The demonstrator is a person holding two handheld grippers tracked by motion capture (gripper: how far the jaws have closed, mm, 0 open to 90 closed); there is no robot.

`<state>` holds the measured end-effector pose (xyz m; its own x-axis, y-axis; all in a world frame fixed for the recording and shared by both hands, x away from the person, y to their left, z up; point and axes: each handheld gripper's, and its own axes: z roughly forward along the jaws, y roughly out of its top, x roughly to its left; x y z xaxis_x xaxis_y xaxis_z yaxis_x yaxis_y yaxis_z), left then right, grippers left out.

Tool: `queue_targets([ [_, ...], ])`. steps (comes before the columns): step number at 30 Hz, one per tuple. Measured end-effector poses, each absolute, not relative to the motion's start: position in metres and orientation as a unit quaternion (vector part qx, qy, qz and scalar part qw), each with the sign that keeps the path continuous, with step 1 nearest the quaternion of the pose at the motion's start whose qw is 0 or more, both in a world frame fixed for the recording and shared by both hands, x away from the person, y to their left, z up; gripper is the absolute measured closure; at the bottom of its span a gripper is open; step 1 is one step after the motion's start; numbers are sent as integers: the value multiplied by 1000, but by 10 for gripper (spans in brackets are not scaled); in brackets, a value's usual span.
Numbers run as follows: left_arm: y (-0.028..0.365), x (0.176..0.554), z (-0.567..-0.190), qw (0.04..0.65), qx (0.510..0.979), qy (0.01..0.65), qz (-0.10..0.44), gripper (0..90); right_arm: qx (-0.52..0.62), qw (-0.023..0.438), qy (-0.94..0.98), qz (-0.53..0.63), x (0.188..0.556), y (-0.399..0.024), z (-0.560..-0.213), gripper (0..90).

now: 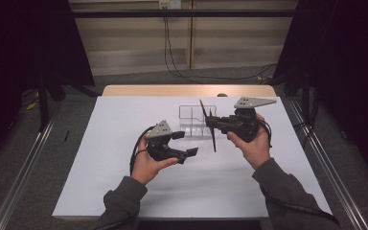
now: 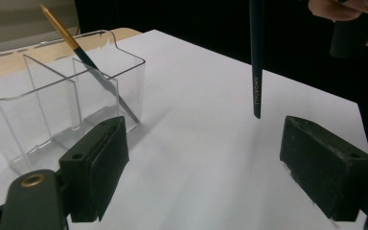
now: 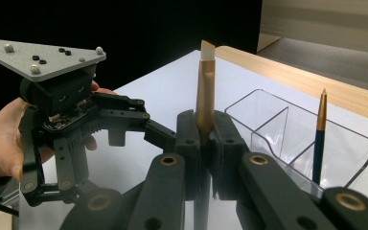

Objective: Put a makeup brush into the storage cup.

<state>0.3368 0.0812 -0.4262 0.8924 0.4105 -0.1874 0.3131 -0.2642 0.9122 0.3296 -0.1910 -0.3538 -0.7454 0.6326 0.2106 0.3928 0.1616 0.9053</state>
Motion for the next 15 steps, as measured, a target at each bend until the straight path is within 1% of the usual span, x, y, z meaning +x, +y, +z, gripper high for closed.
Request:
queue_targets([
  [15,103,335,-423,556,793,244,50,149,343,113,748,556,334,-197,-354,846],
])
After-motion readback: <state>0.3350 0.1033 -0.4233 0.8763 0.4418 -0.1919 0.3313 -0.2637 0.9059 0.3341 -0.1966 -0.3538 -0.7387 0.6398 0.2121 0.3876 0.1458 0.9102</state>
